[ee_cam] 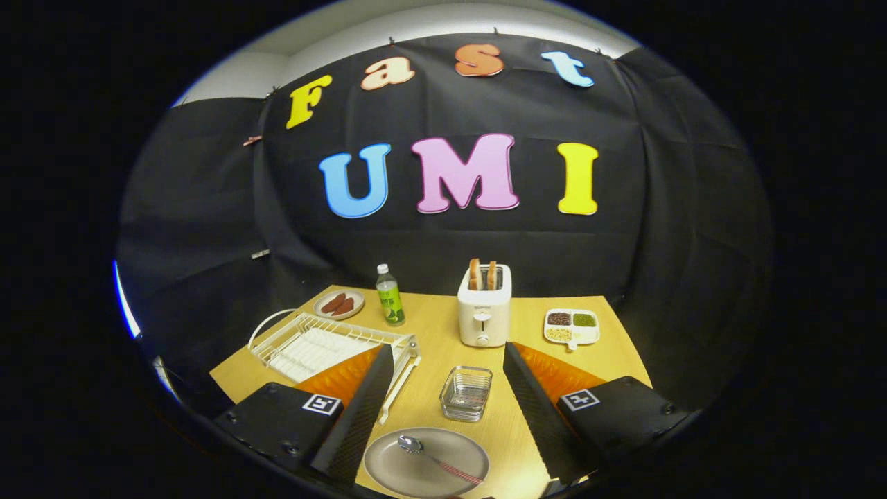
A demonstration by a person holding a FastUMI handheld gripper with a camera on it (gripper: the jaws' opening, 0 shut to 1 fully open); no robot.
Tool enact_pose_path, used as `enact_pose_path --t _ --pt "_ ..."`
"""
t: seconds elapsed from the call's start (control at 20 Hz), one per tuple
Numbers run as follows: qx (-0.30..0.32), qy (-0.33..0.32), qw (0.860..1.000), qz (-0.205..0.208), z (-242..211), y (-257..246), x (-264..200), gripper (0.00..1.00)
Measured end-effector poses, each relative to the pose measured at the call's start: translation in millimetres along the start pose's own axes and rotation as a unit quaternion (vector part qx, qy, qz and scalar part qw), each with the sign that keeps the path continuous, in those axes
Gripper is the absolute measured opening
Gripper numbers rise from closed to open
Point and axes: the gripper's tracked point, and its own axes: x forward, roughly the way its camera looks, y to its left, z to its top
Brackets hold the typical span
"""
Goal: Take the plate from the dish rack, then take the spoon from the basket and place it into the plate.
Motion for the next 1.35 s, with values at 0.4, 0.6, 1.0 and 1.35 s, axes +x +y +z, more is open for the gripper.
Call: enact_pose_path --t 0.4,0.6,1.0,1.35 --pt "0.018 -0.082 0.992 -0.092 44 -4 -45 0.98" --pt "0.024 -0.116 0.985 -0.128 62 -4 -71 0.98" --pt "0.021 -0.121 0.979 -0.164 62 -13 -89 0.98" --pt "0.017 -0.122 0.978 -0.168 63 -3 -89 0.98"
